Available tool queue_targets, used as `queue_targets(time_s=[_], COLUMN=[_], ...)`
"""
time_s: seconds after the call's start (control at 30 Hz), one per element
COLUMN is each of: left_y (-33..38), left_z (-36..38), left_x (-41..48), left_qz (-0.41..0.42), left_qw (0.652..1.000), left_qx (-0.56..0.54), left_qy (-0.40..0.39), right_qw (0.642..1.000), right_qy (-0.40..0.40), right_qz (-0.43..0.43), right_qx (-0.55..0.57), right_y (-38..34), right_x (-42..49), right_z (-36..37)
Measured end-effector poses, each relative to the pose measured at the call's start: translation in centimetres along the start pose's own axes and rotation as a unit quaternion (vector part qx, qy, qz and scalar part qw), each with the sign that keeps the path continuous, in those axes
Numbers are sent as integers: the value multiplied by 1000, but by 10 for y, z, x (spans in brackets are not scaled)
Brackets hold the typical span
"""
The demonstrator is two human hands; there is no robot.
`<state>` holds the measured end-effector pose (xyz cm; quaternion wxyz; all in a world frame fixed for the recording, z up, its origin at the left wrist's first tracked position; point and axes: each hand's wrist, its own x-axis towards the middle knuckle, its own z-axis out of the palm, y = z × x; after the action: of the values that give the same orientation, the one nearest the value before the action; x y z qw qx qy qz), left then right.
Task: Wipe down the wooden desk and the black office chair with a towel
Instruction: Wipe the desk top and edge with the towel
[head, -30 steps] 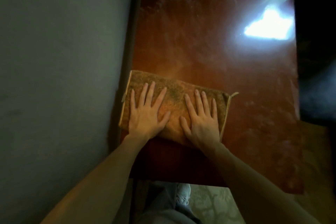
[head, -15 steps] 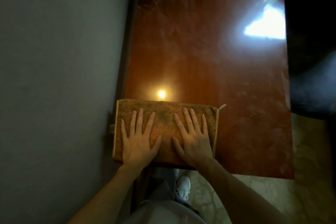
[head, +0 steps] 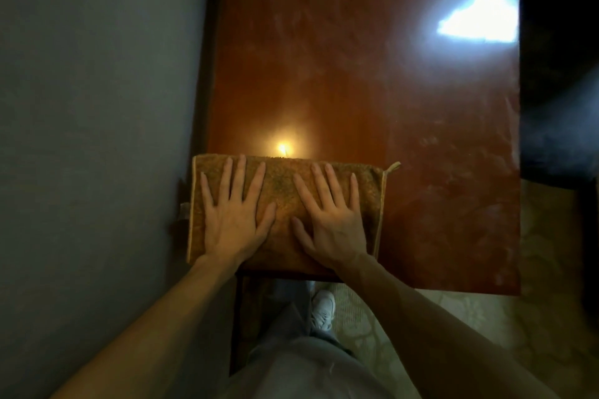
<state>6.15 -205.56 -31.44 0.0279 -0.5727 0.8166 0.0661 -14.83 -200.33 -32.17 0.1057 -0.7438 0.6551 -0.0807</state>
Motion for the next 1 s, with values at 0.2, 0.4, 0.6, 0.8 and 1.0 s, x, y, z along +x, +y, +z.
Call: queue_targets(time_s=[0.2, 0.4, 0.6, 0.8, 1.0], left_y=[6, 29, 71, 129, 183], left_z=[0, 2, 9, 12, 7], left_x=[-8, -25, -46, -66, -72], left_qz=[7, 11, 26, -4, -62], left_qw=[1000, 1000, 999, 999, 996], left_qx=[2, 14, 17, 0, -26], left_qy=[-3, -9, -22, -38, -56], right_qw=[1000, 999, 997, 998, 999], right_qy=[-13, -37, -47, -57, -42], right_qz=[17, 27, 46, 24, 1], right_qx=[12, 27, 26, 27, 32], right_y=[-1, 9, 32, 78, 121], right_x=[-17, -45, -93, -130, -142], right_z=[0, -5, -10, -23, -35])
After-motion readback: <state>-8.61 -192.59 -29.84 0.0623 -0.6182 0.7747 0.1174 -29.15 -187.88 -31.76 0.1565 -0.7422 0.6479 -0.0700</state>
